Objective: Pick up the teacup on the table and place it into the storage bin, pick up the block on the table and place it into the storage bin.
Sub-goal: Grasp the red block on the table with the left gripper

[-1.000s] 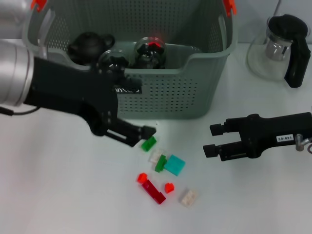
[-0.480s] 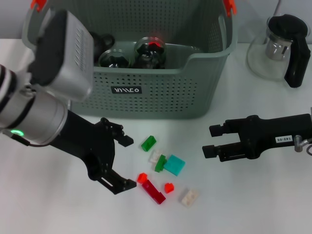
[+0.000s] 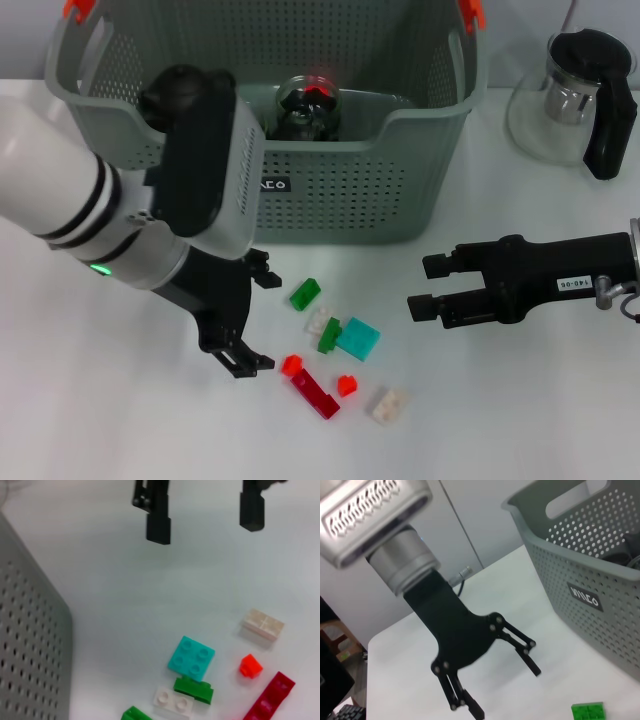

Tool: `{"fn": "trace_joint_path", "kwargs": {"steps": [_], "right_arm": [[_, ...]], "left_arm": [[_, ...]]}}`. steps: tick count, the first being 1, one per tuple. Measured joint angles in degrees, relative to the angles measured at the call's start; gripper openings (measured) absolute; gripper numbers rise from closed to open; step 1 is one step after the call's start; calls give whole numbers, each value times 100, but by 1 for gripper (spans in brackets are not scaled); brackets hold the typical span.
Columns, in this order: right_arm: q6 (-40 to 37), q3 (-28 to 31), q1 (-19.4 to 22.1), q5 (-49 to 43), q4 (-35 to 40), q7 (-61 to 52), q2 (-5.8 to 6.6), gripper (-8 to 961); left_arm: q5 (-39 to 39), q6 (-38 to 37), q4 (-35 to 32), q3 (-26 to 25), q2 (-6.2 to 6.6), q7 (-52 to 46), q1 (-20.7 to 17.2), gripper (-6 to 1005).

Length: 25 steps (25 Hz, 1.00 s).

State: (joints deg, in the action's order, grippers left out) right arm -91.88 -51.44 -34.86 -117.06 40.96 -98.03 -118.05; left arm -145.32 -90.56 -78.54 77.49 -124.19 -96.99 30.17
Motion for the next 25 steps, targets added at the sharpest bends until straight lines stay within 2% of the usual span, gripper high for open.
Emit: {"fn": "trace_joint_path", "kwargs": {"steps": [11, 22, 25], "right_arm": [[-5, 91, 19, -1, 0, 23, -63, 823], [-7, 91, 23, -1, 0, 17, -71, 823], [-12, 91, 23, -1, 0, 17, -69, 822]], "left_arm": [[-170, 465, 317, 571, -26, 321, 34, 936], [-274, 688, 565, 898, -27, 320, 125, 895], [-370, 752, 583, 985, -33, 292, 131, 842]]}}
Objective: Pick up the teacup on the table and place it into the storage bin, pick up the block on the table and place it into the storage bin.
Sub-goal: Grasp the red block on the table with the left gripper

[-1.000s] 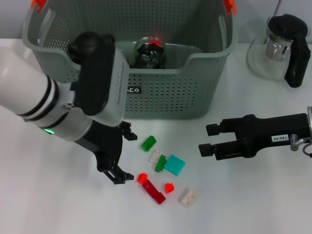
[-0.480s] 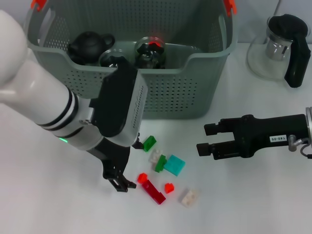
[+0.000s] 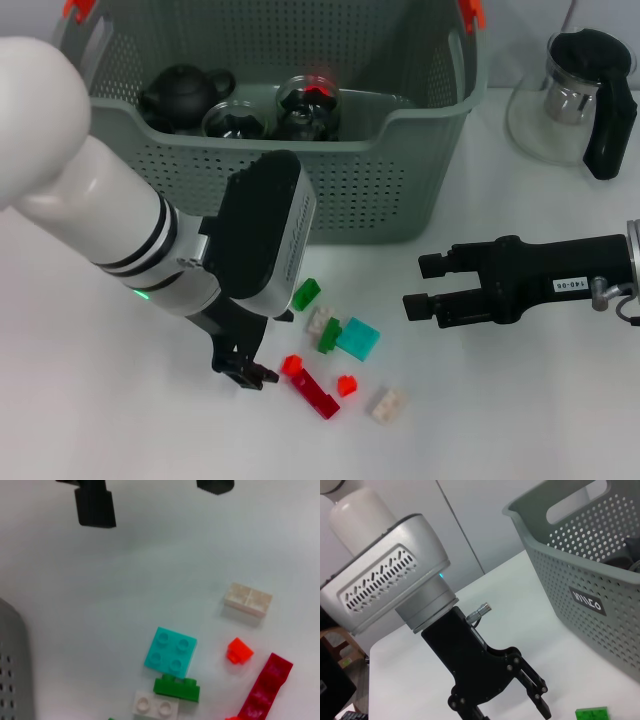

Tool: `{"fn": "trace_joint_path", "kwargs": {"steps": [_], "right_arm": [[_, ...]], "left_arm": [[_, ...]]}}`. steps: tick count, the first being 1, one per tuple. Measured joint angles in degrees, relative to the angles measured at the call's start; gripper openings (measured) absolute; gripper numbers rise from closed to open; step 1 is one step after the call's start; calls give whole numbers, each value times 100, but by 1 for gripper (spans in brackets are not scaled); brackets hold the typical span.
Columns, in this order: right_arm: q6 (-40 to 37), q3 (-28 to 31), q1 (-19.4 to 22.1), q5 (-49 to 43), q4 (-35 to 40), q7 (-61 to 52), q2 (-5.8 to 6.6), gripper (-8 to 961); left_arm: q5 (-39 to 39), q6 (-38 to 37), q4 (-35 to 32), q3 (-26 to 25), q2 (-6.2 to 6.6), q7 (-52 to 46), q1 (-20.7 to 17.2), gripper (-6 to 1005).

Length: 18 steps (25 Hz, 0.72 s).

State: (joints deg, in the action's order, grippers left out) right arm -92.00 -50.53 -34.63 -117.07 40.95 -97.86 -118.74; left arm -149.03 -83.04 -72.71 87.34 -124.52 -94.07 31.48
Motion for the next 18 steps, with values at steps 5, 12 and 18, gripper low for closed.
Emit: {"fn": "trace_joint_path", "kwargs": {"steps": [5, 12, 18], "right_arm": [[2, 0, 5, 0, 0, 9, 0, 822], [-1, 0, 26, 0, 0, 19, -6, 823], [1, 0, 26, 0, 0, 26, -9, 824]], "left_arm": [[-53, 85, 3, 90, -2, -5, -19, 754], [-39, 94, 3, 334, -14, -17, -47, 571], [-19, 97, 5, 409, -25, -88, -24, 541]]}}
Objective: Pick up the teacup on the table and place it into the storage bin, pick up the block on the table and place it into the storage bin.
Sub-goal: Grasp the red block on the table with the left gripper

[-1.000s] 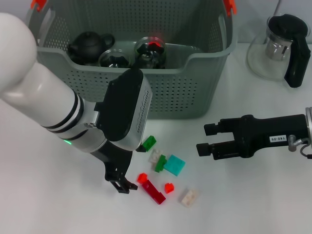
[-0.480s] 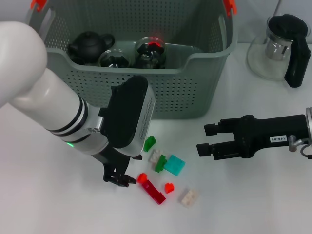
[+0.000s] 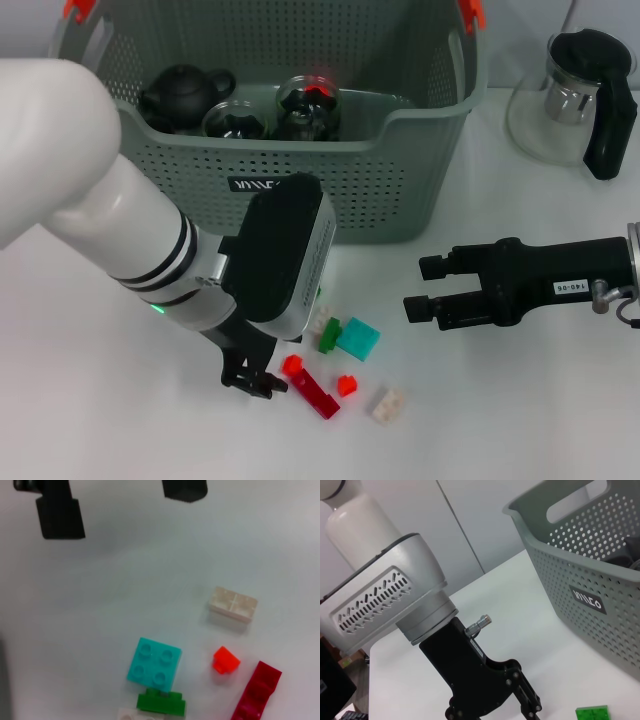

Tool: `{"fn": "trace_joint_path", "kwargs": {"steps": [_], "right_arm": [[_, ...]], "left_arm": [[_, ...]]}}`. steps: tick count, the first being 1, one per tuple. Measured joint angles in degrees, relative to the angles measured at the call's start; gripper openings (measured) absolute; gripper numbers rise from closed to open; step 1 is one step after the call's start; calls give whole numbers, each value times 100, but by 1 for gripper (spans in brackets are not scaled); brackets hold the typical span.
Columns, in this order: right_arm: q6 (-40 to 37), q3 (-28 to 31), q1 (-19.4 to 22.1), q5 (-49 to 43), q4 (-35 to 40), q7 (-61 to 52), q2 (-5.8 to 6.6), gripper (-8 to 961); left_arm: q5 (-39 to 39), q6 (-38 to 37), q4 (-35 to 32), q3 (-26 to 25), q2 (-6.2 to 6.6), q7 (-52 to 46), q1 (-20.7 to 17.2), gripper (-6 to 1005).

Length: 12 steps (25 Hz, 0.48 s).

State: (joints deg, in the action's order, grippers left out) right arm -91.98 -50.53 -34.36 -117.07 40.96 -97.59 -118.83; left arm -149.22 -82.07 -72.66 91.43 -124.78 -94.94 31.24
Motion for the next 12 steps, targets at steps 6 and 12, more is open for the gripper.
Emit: {"fn": "trace_joint_path", "kwargs": {"steps": [6, 12], "right_arm": [[3, 1, 0, 0, 0, 3, 0, 824], [5, 9, -3, 0, 0, 4, 5, 824]], "left_arm": [[31, 145, 135, 51, -3, -2, 26, 542], [44, 246, 213, 59, -2, -2, 58, 542]]}}
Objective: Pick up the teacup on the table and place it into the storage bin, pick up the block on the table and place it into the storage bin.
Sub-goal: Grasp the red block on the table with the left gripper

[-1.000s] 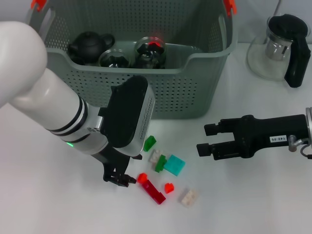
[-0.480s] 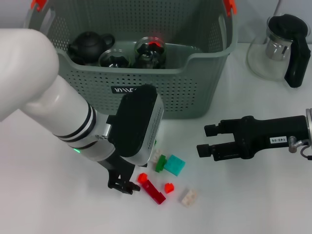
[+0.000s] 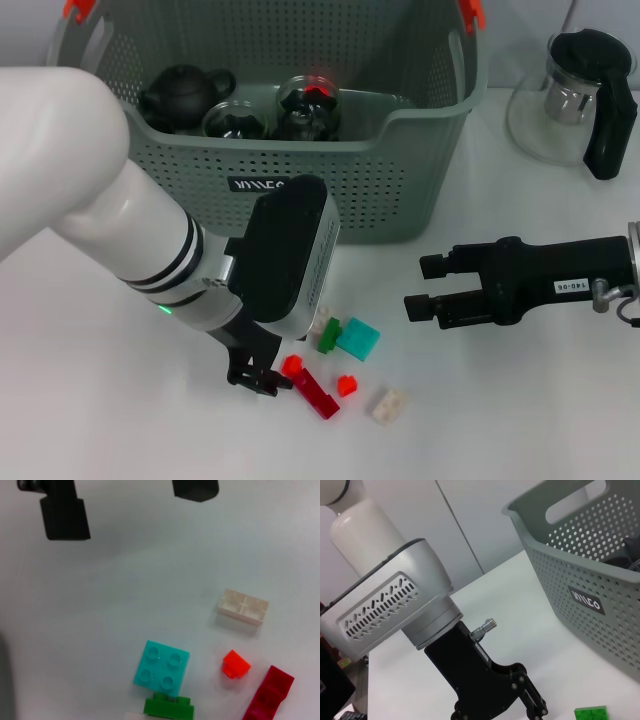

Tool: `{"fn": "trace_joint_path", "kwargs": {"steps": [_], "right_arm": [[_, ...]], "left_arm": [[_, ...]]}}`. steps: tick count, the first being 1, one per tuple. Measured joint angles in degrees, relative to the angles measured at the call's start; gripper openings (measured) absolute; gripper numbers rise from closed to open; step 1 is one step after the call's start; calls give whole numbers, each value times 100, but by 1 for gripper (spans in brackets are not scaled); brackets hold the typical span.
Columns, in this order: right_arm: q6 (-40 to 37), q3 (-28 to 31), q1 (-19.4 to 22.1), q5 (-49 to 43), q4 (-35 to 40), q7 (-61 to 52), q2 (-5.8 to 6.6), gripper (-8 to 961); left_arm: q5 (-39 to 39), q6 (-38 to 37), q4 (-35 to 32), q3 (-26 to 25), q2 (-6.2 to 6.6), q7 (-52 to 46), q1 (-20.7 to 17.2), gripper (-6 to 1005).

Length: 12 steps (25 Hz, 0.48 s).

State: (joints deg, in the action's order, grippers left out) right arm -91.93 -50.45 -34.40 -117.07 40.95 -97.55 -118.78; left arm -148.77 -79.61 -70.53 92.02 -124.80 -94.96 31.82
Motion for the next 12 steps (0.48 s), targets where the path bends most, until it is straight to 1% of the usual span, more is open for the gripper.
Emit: {"fn": "trace_joint_path", "kwargs": {"steps": [12], "right_arm": [[5, 10, -1, 0, 0, 6, 4, 823]], "left_arm": [[7, 89, 101, 67, 8, -88, 104, 537]]}}
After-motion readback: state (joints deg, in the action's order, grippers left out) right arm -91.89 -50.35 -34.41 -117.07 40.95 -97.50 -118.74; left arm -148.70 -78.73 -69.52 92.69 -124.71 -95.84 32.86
